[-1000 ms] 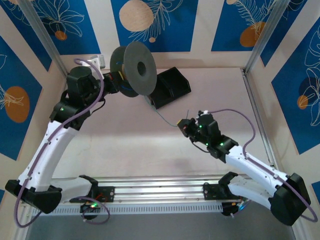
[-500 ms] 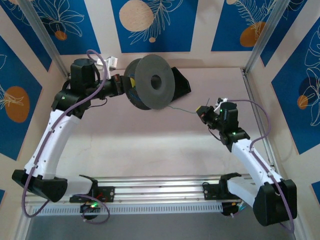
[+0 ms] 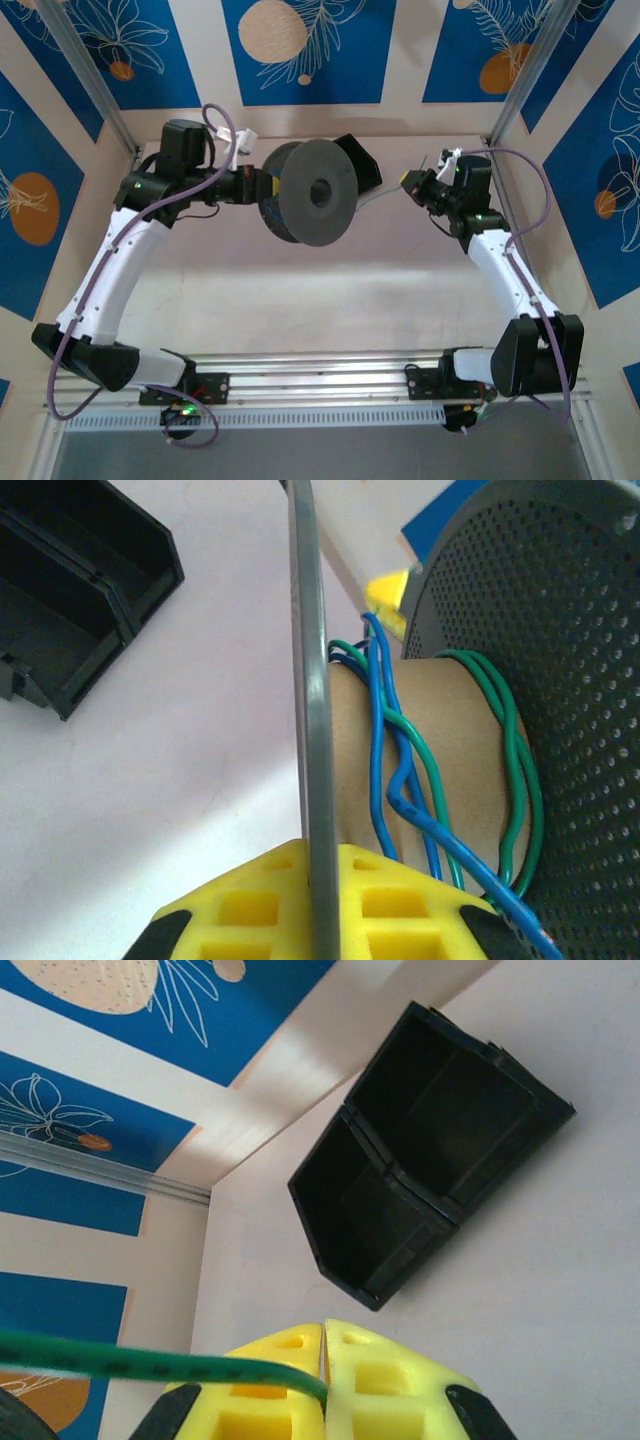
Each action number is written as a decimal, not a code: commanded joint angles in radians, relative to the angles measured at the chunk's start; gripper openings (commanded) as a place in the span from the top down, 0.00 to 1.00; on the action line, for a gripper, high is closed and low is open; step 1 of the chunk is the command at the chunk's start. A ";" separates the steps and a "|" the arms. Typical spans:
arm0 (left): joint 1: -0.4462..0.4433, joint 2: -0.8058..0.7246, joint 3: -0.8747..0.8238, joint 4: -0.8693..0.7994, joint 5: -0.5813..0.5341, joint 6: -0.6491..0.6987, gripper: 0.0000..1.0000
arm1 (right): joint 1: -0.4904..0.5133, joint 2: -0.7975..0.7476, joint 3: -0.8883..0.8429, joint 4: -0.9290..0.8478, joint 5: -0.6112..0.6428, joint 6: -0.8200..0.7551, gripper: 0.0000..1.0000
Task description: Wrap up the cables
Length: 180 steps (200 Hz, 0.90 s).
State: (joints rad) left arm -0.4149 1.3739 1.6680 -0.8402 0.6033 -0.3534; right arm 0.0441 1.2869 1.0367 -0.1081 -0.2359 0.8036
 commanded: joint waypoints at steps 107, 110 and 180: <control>-0.239 0.237 0.189 -0.245 -0.202 0.172 1.00 | 0.250 0.065 0.327 -0.004 -0.010 -0.363 1.00; -0.240 0.245 0.196 -0.252 -0.209 0.175 1.00 | 0.267 0.058 0.323 0.005 -0.016 -0.381 1.00; -0.248 0.305 0.239 -0.269 -0.257 0.164 1.00 | 0.507 -0.012 0.256 0.052 -0.041 -0.802 1.00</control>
State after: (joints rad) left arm -0.6445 1.6657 1.8774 -1.0840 0.3492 -0.1993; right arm 0.5465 1.2949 1.2804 -0.1204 -0.2653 0.1471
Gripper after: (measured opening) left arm 0.076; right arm 0.053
